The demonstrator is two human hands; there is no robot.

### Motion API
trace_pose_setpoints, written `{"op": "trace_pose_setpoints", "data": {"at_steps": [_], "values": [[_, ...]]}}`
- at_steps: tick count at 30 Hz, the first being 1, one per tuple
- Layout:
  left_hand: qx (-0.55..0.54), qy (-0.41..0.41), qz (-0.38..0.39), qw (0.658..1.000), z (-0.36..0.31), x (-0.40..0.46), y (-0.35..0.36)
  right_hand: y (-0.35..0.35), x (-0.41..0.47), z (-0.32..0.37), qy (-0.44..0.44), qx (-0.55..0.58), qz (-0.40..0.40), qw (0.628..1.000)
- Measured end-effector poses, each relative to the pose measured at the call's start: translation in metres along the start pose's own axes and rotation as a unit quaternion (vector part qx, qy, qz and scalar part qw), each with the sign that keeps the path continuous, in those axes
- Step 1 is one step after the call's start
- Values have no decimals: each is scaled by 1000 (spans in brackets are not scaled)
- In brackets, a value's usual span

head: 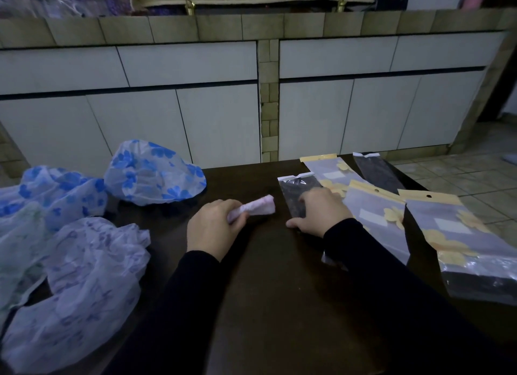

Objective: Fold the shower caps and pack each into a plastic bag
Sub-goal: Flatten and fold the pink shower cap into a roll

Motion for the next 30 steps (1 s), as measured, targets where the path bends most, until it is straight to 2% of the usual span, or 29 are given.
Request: {"op": "trace_pose_setpoints", "data": {"at_steps": [3,8,10,12,15,17,20,25,26,28,30], "values": [[-2,-13,-29,999,0,-1,-1,11,6,-6,39,26,47,998],[-9,-32,-27,999,8,-3,3,10,5,3,46,-30,22,998],[-11,-42,-26,999,11,-4,3,9,3,4,53,-8,16,998],[-11,-48,-30,998,10,-4,2,-1,-1,7,25,58,-29,998],[-15,-67,-50,996,13,-5,-1,-30,-17,23,-66,146,-156,975],[-19,-79,-66,995,18,-6,-3,-40,-23,33,-87,211,-178,957],[-22,-101,-84,991,26,-9,-6,-33,-16,38,-58,347,-104,930],[-46,-130,-106,985,32,-10,-11,-19,-5,27,-10,568,-1,823],[-51,-131,-110,984,32,-10,-12,-15,-4,25,-6,577,9,817],[-58,-133,-116,983,32,-10,-13,-3,-3,23,7,532,33,846],[-64,-131,-116,983,31,-10,-12,10,-4,23,18,426,56,903]]}}
Point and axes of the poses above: each hand's wrist, its own x-axis towards the middle knuckle, its own y-axis out of the palm, z = x × y, the point moved 8 cm from there along x, towards the middle knuckle, and after that the axes turned 12 degrees about y, right-handed, at the moved point
